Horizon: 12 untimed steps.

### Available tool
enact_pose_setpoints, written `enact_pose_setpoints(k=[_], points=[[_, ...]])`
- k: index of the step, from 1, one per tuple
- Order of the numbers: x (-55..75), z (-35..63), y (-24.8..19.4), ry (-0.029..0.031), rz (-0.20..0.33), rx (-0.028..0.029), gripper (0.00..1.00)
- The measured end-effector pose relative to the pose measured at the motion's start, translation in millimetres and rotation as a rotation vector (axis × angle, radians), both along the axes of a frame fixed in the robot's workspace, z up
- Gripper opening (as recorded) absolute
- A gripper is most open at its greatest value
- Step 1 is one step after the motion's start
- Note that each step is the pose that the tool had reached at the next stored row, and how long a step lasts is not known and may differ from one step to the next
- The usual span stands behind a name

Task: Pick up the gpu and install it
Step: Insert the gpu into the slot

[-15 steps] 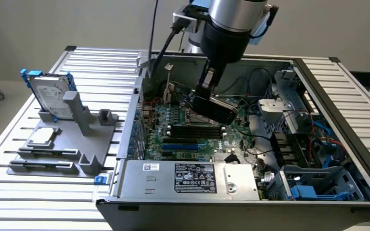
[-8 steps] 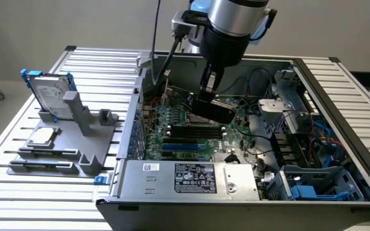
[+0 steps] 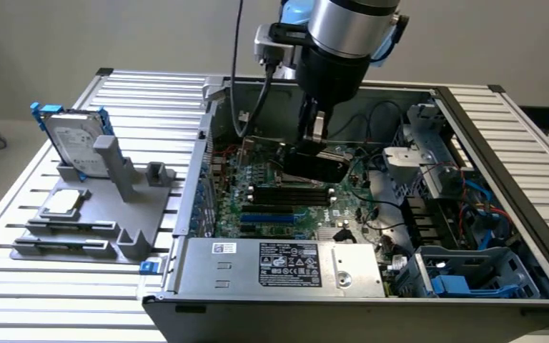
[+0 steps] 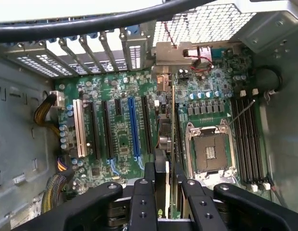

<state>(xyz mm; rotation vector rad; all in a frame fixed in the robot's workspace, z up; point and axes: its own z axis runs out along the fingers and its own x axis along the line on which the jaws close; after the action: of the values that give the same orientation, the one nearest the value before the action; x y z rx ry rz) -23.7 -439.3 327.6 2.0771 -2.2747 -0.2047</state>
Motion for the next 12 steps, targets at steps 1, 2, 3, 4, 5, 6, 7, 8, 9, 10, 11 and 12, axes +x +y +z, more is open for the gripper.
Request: enact_pose_setpoints(k=[1, 2, 3, 4, 5, 6, 7, 8, 9, 10, 11, 12], points=[[0.0, -0.2, -0.3, -0.0013, 0.012, -0.0001, 0.26], [-0.3, -0.3, -0.7, -0.004, 0.017, -0.0002, 0.26], [-1.0, -0.5, -1.1, -0.0101, 0.018, -0.0006, 0.26], [-2.4, -0.8, -1.5, -0.02, 0.019, -0.0006, 0.26], [-3.9, -1.0, -1.8, -0.0323, 0.019, -0.001, 0.26], [-5.4, -1.1, -2.2, -0.0463, 0.019, -0.0017, 0.26], [-7.0, -1.2, -2.5, -0.0609, 0.019, -0.0023, 0.26], [-8.6, -1.3, -2.9, -0.0747, 0.02, -0.003, 0.26], [-9.8, -1.4, -3.3, -0.0854, 0.02, -0.0037, 0.26], [-10.7, -1.5, -3.6, -0.0925, 0.021, -0.0041, 0.26], [-11.0, -1.7, -4.0, -0.0959, 0.023, -0.0041, 0.26], [-11.1, -1.9, -4.5, -0.0962, 0.027, -0.0039, 0.26]])
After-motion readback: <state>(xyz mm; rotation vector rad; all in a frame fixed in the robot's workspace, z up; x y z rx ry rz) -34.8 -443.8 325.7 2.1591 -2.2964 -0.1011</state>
